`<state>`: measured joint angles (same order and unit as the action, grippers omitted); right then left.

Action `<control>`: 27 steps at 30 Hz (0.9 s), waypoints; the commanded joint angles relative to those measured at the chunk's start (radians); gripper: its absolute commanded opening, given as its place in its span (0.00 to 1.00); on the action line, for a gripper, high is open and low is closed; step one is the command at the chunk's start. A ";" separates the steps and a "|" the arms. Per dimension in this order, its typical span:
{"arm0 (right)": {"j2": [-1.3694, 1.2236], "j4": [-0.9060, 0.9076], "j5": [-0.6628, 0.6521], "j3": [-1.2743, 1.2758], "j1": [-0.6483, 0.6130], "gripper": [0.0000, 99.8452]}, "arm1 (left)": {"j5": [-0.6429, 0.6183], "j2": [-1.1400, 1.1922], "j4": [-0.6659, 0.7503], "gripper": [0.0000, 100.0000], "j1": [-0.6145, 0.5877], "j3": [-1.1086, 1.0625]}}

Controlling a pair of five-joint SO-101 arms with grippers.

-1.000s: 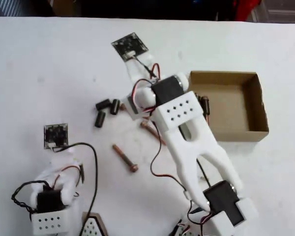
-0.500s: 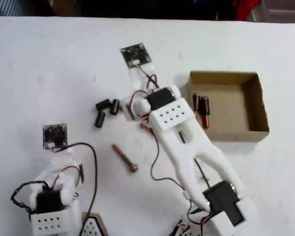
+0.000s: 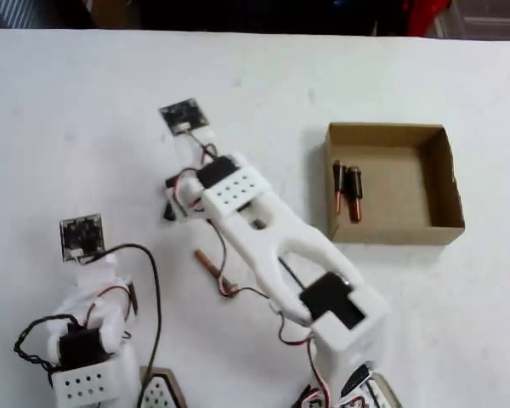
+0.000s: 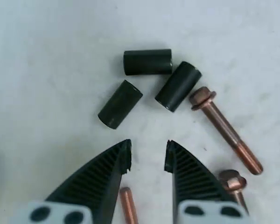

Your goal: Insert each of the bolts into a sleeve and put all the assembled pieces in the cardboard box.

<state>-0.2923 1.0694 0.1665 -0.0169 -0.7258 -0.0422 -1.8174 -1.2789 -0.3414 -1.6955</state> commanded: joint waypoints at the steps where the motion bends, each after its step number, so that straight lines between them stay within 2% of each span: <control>1: -0.087 -0.015 0.037 -0.143 -0.016 0.11 | 0.009 -0.010 -0.005 0.02 -0.012 0.003; 14: -0.260 -0.012 0.029 -0.347 -0.008 0.11 | 0.009 -0.010 -0.005 0.02 -0.012 0.003; 21: -0.272 -0.013 0.028 -0.377 0.067 0.11 | 0.009 -0.010 -0.005 0.02 -0.012 0.003; 27: -0.335 -0.013 0.026 -0.420 0.079 0.11 | 0.009 -0.010 -0.005 0.02 -0.012 0.003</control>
<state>-0.6145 1.0679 0.1941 -0.3575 -0.6598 -0.0422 -1.8174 -1.2789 -0.3414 -1.6955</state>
